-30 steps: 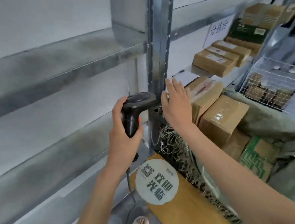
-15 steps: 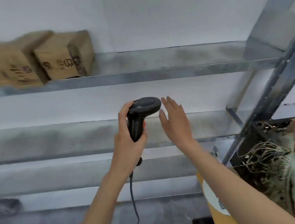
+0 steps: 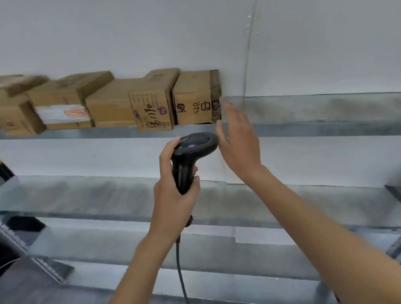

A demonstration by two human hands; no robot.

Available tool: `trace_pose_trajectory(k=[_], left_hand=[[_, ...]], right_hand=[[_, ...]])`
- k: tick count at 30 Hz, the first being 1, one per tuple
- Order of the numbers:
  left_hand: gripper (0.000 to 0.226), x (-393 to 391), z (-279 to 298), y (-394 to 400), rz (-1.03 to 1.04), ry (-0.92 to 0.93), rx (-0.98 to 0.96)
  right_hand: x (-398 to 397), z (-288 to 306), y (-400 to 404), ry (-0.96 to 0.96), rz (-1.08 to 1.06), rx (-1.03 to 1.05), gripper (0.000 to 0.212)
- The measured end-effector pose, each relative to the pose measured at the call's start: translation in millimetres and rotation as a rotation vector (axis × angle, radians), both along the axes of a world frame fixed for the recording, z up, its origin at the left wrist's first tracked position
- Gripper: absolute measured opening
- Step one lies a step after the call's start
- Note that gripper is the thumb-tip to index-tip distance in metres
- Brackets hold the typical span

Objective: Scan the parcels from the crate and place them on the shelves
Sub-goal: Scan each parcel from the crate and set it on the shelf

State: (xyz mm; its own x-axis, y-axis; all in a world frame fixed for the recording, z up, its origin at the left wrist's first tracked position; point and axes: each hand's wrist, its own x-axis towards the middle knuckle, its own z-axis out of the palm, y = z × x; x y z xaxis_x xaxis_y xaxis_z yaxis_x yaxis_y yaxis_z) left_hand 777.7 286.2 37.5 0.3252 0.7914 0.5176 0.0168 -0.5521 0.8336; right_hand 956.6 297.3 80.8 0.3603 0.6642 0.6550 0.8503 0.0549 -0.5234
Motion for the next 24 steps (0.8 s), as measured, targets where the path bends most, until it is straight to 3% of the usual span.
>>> trace_pose_trajectory(k=[8, 13, 21, 24], left_hand=[[0.085, -29, 11, 44, -0.032, -0.060, 0.014], [0.085, -47, 7, 61, -0.030, -0.075, 0.009], [0.088, -52, 4, 77, -0.048, -0.101, -0.030], [0.088, -47, 7, 79, -0.063, -0.131, -0.037]], right_hand=[[-9, 57, 106, -0.352, -0.129, -0.284, 0.051], [-8, 74, 143, -0.356, -0.201, -0.438, 0.048], [-10, 87, 119, -0.455, -0.306, -0.446, 0.045], [-9, 111, 121, -0.377, -0.361, -0.570, 0.042]])
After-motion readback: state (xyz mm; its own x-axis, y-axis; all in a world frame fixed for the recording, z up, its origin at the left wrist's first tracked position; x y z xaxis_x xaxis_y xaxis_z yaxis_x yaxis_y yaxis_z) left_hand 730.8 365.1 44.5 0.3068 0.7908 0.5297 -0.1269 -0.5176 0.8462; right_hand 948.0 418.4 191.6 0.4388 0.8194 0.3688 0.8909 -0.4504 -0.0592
